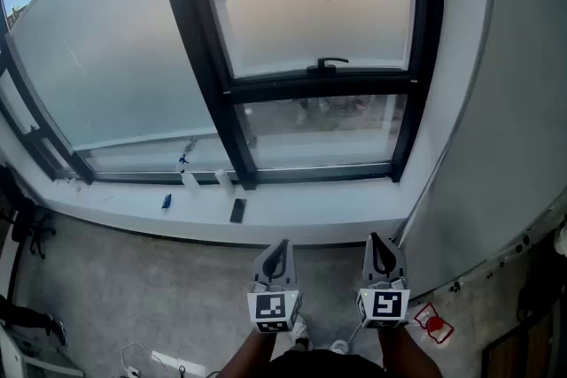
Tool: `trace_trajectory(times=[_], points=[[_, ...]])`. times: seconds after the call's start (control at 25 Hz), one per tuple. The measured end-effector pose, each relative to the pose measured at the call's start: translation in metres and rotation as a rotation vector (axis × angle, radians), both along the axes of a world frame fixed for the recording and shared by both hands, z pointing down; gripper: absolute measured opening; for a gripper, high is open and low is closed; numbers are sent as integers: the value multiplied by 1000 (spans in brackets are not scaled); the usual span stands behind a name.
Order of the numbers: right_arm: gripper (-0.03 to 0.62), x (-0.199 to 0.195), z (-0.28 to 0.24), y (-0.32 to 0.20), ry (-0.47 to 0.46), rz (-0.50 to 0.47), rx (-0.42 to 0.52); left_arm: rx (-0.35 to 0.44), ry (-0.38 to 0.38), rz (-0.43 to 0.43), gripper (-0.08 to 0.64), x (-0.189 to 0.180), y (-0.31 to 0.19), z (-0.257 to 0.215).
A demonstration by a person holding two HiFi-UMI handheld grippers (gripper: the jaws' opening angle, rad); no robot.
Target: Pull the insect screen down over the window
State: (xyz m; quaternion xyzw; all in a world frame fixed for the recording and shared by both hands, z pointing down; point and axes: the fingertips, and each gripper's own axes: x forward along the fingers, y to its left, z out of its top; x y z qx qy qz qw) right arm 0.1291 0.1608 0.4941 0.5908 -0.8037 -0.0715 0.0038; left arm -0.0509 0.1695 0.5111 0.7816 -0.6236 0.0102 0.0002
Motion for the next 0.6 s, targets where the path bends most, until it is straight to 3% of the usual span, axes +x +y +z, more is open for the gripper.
trace_trajectory(times=[0.6], points=[[2,2,11,-4,-10,-16,-19,-21,-10,-5,2,-1,-3,9]])
